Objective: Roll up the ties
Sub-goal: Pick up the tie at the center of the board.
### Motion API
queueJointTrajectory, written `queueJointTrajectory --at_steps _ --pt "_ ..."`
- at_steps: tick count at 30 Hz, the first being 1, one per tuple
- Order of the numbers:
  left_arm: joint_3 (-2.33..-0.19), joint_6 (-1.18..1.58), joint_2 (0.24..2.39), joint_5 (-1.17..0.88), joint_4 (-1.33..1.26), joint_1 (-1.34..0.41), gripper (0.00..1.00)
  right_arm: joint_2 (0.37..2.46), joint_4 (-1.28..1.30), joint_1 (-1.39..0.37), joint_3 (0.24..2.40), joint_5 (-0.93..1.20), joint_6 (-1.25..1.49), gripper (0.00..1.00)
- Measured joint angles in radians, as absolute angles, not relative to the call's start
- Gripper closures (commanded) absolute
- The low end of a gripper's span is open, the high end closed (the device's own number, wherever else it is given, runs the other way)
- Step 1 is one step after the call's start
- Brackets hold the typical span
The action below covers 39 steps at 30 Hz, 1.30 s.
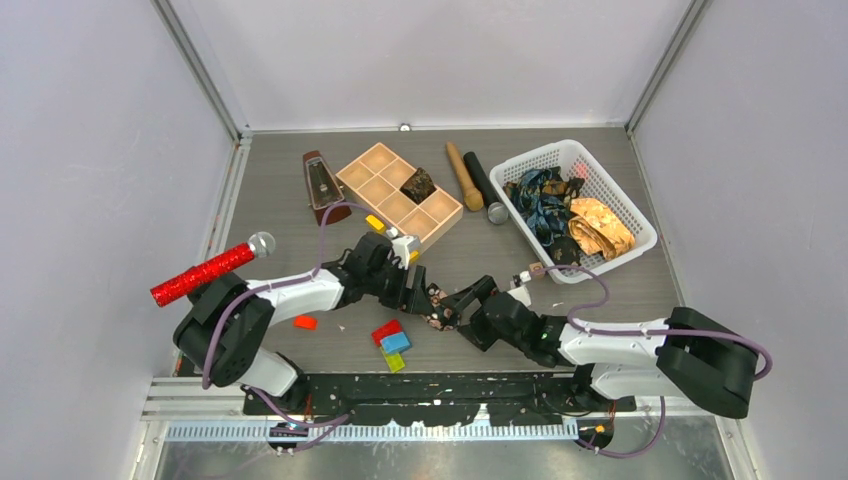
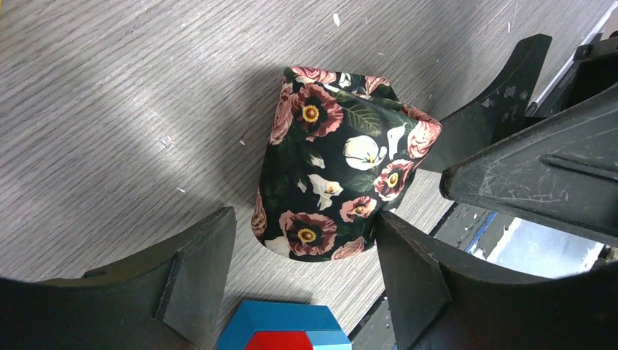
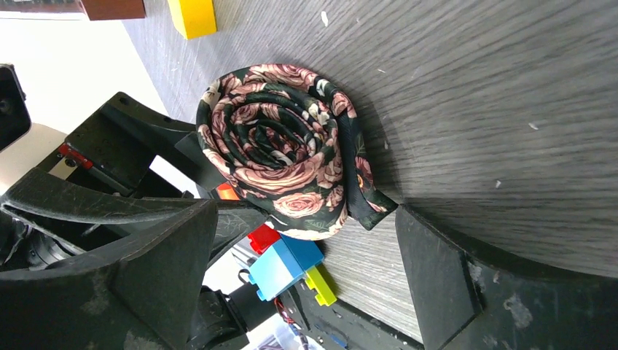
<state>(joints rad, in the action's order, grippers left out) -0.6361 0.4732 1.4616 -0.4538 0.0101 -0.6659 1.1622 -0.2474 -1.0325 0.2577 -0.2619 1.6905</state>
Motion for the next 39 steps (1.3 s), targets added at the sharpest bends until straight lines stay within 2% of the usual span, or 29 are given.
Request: queueJointTrajectory --at_steps 15,21,27,33,39 --pt "-0.636 0.490 1.468 -0.453 0.008 -0.667 0.29 1.389 -0.617 -1.046 0.245 -0.308 1.626 0.06" --pt "-0.636 0.490 1.468 -0.449 0.009 -0.667 0.29 1.493 -0.760 -1.049 0.250 -0.313 1.630 0.12" --pt "-0.636 0.490 1.468 -0.449 0.010 -0.667 0.30 1.538 -0.806 -1.052 0.254 -0.324 1.639 0.23" --pt "-0.636 0.490 1.468 -0.449 0.011 -0.667 0.31 1.539 -0.764 -1.055 0.261 -0.328 1.643 0.43" --pt "-0.636 0.490 1.468 -0.448 0.012 -0.667 0.30 1.533 -0.714 -1.055 0.268 -0.329 1.634 0.54"
